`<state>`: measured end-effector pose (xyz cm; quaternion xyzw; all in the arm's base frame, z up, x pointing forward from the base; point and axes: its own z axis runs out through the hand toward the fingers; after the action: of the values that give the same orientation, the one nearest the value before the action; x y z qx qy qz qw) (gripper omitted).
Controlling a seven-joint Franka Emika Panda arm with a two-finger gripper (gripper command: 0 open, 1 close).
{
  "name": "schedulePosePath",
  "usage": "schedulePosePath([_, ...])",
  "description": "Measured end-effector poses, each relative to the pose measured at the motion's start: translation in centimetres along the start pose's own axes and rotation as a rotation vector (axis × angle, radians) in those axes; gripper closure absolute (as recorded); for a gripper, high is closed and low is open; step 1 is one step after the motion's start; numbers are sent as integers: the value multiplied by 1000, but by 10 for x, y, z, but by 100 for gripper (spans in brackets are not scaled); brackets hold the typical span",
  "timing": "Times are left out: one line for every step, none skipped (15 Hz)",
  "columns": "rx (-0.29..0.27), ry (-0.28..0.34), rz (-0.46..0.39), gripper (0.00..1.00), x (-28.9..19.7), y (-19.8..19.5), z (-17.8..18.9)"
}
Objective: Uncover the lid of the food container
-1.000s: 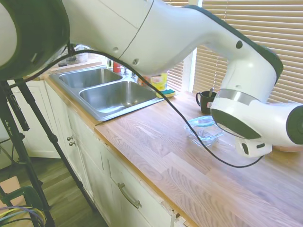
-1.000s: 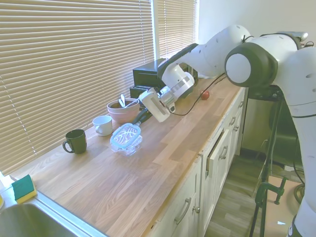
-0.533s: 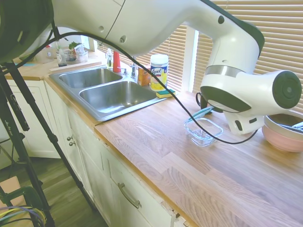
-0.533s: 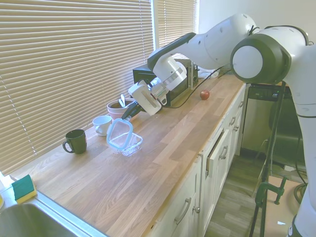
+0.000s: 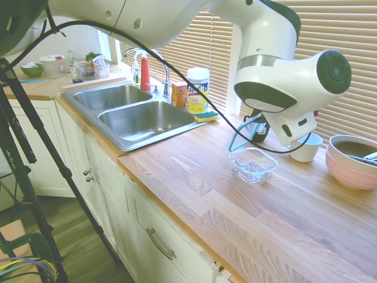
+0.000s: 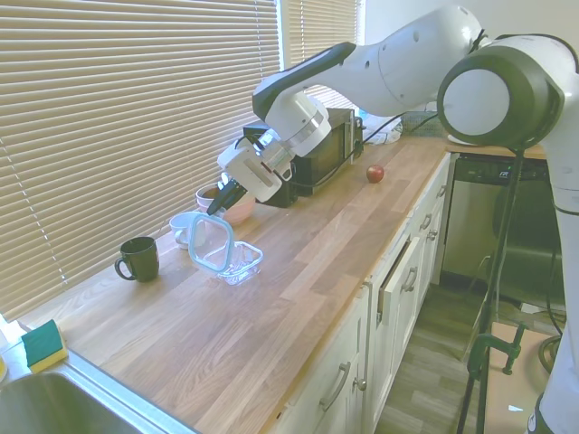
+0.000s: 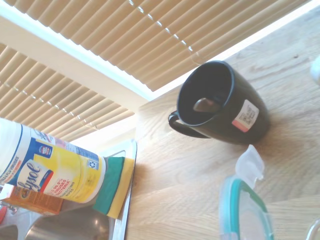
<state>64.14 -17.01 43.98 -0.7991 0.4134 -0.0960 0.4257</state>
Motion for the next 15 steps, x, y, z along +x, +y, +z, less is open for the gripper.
schedulePosePath([-17,3,-35,100,-13,-11,3])
schedulePosePath([-37,7,-70,100,-27,-21,9])
schedulePosePath([-62,13,-103,100,-43,-28,19])
schedulePosePath([-91,21,-135,100,-57,-35,29])
schedulePosePath([-118,32,-166,100,-71,-39,39])
schedulePosePath([-147,50,-202,100,-84,-42,50])
schedulePosePath([-172,75,-238,100,-96,-44,59])
schedulePosePath([-194,111,-273,100,-106,-45,65])
schedulePosePath([-213,164,-305,100,-115,-46,68])
schedulePosePath([-229,222,-336,100,-123,-46,70])
schedulePosePath([-246,285,-373,100,-132,-47,70])
schedulePosePath([-261,342,-414,100,-142,-48,72])
schedulePosePath([-277,386,-453,100,-152,-46,77])
schedulePosePath([-298,416,-494,100,-163,-42,85])
schedulePosePath([-321,439,-534,100,-173,-36,94])
